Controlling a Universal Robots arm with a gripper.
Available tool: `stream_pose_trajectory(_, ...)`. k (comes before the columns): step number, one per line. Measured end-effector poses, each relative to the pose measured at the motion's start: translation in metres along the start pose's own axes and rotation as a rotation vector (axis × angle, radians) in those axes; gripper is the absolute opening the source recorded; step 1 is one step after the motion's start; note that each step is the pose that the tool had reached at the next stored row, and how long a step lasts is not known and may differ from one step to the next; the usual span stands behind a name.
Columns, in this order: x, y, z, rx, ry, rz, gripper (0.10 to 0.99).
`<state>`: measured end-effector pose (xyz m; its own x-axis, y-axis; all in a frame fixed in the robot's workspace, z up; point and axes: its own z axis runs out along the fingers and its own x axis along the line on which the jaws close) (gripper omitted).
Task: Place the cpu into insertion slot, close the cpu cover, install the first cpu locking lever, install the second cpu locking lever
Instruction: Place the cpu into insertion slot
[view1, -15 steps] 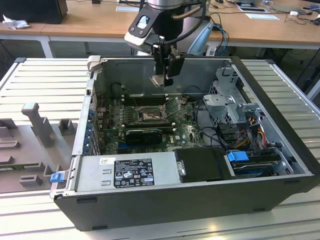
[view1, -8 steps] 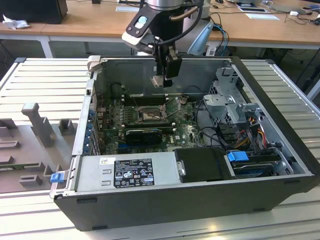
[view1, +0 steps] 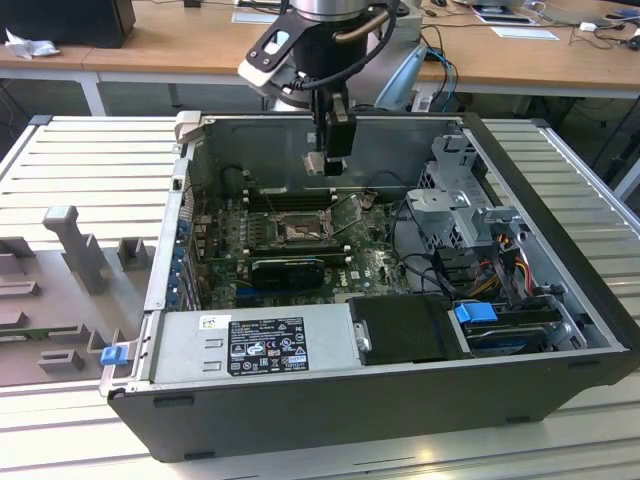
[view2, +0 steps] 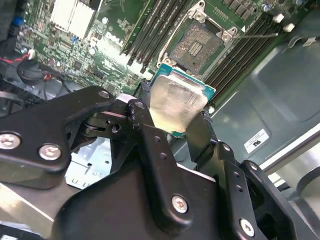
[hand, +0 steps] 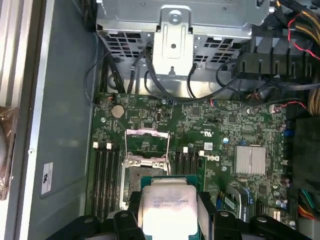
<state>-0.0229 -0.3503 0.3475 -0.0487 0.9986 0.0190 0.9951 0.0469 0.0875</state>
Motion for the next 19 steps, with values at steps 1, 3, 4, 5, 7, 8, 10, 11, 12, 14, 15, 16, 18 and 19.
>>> stream_pose_trajectory(1,0.0000,0.0000,0.0002,0.000,-0.0015,0.017,0.525)
stream_pose_trajectory(3,0.0000,-0.0001,0.0006,-0.001,-0.0045,0.052,0.525)
stream_pose_trajectory(4,0.0000,-0.0001,0.0009,-0.002,-0.0069,0.079,0.525)
stream_pose_trajectory(5,0.0000,-0.0001,0.0011,-0.002,-0.0091,0.103,0.525)
stream_pose_trajectory(7,0.0000,-0.0001,0.0017,-0.002,-0.0105,0.120,0.525)
stream_pose_trajectory(8,0.0000,-0.0002,0.0020,-0.002,-0.0107,0.121,0.525)
stream_pose_trajectory(10,0.0000,-0.0003,0.0030,-0.002,-0.0106,0.121,0.525)
stream_pose_trajectory(11,-0.0001,-0.0003,0.0036,-0.002,-0.0106,0.121,0.525)
stream_pose_trajectory(12,-0.0001,-0.0004,0.0045,-0.002,-0.0108,0.121,0.525)
stream_pose_trajectory(14,-0.0001,-0.0006,0.0067,-0.002,-0.0106,0.121,0.525)
stream_pose_trajectory(15,-0.0001,-0.0007,0.0075,-0.002,-0.0106,0.121,0.525)
stream_pose_trajectory(16,-0.0002,-0.0008,0.0086,-0.002,-0.0107,0.121,0.525)
stream_pose_trajectory(18,-0.0002,-0.0010,0.0101,-0.002,-0.0106,0.121,0.525)
stream_pose_trajectory(19,-0.0002,-0.0011,0.0110,-0.002,-0.0107,0.121,0.525)
